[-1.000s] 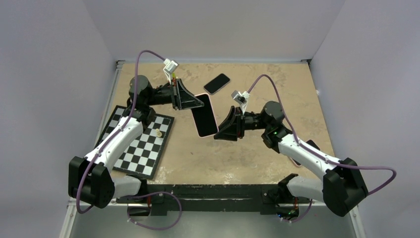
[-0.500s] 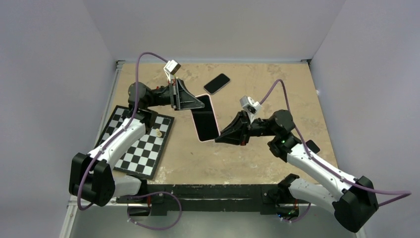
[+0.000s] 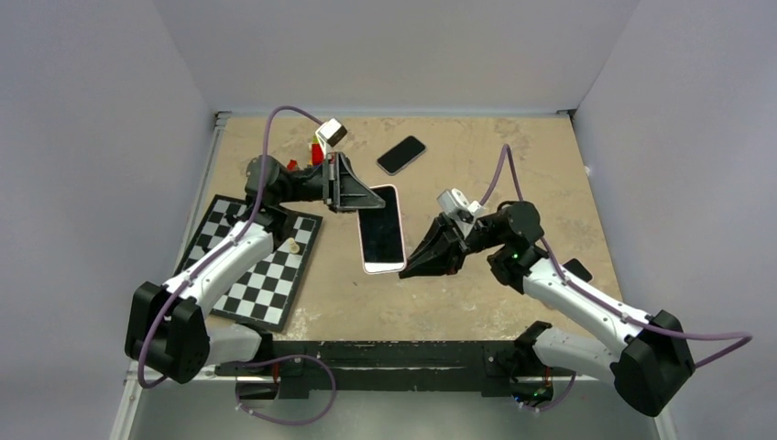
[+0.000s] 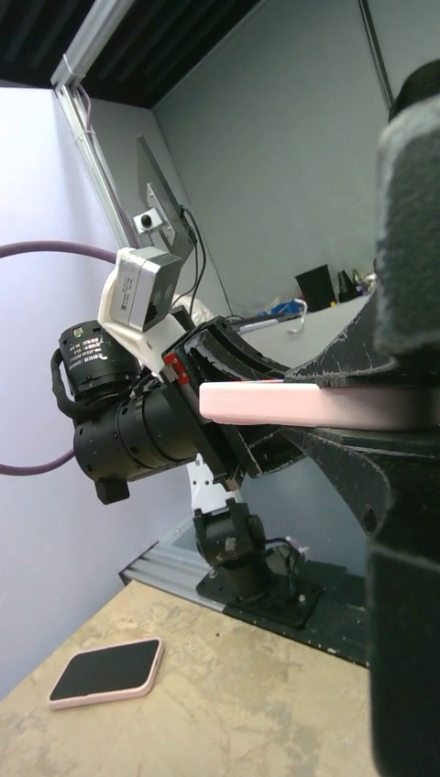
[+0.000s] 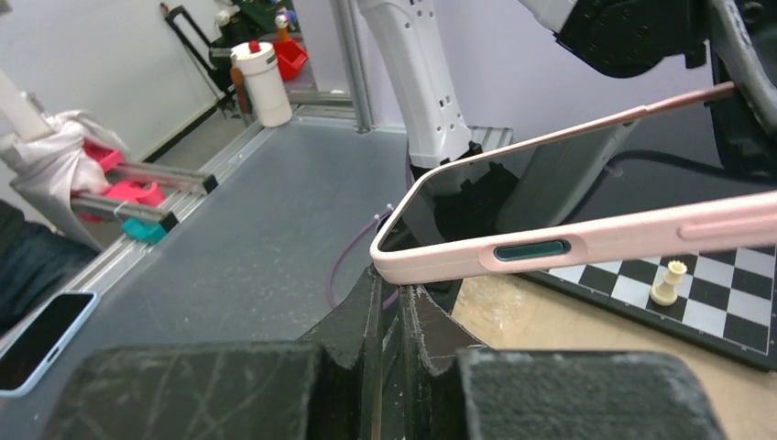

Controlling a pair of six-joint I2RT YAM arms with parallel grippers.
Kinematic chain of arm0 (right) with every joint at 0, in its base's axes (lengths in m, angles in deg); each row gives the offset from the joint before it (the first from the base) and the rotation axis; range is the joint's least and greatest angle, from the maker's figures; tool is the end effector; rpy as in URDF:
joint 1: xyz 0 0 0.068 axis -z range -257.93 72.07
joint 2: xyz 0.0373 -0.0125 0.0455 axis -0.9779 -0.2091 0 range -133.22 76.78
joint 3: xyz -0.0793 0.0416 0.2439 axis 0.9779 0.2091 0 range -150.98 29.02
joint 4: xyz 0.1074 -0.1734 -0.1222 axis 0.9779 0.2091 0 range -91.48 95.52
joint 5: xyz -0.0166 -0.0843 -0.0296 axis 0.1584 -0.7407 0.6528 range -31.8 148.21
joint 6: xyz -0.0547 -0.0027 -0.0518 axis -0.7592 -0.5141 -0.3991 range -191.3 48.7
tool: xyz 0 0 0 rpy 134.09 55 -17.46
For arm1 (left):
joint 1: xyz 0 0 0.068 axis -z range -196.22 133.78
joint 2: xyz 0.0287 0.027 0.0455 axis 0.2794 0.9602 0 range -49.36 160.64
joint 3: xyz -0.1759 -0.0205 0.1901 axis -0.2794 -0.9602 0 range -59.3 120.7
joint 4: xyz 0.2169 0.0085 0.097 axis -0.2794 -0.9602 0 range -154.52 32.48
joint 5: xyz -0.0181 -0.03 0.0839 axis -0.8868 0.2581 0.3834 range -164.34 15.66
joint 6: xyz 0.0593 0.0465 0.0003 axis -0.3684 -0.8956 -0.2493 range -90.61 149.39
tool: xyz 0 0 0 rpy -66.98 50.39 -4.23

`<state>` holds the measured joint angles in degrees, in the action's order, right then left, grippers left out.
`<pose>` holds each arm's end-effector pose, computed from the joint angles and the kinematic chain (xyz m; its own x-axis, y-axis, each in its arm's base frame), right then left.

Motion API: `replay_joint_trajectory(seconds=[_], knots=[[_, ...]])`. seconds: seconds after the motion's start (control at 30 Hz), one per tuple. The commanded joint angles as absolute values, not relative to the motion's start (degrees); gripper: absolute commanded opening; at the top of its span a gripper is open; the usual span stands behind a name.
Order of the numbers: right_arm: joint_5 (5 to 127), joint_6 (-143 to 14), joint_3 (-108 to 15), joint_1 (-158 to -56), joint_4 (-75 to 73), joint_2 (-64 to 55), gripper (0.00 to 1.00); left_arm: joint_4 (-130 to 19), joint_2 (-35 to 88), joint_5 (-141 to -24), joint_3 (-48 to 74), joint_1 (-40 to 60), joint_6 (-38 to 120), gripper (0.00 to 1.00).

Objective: Take the phone out of the phone case
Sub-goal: Remove the phone case from the phone.

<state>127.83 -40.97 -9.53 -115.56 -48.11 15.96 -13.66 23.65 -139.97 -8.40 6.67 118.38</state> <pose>0.1311 0.1762 0.3442 -0.1670 0.0933 -0.9815 -0.9322 -0.3393 0.1263 0.2225 -0.1568 0.3632 -0.9338 -0.0535 -0.3537 0.3577 -0.1433 -0.9228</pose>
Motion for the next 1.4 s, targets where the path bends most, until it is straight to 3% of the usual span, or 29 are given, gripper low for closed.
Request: replay_joint_trajectory(seconds=[0.0,0.17,0.23,0.33,0.6,0.7,0.8,0.87,1.37], knots=[[120.0,-44.7,-16.0,-115.6,-54.9,14.5,0.00,-16.2,22.8,-136.7,-7.0,9.7,117.4,0.00],[114.6,-49.5,-19.6,-115.6,-39.3,14.0,0.02,-20.0,19.6,-131.8,-6.3,8.8,109.9,0.00],[113.0,-51.0,-21.2,-115.6,-29.3,13.6,0.25,-25.6,16.4,-127.2,-6.2,8.2,100.7,0.00],[108.7,-53.4,-20.7,-115.6,-17.7,15.3,0.43,-36.7,12.3,-122.5,-4.9,7.4,87.7,0.00],[104.1,-53.4,-18.8,-115.5,-10.0,19.4,0.62,-44.1,14.5,-125.4,2.0,6.3,77.4,0.00],[108.0,-53.0,-21.4,-115.5,-10.2,16.6,0.61,-40.5,16.3,-128.5,3.1,6.3,79.0,0.00],[118.3,-53.0,-23.7,-115.3,-11.9,11.8,0.45,-40.3,16.9,-129.2,4.1,6.3,78.7,0.00],[123.8,-50.6,-22.7,-115.2,-17.1,10.2,0.41,-39.9,17.2,-130.2,4.8,6.3,79.3,0.00],[129.8,-46.6,-17.3,-115.1,-31.3,11.3,0.48,-38.3,16.0,-136.3,4.4,6.3,82.1,0.00]])
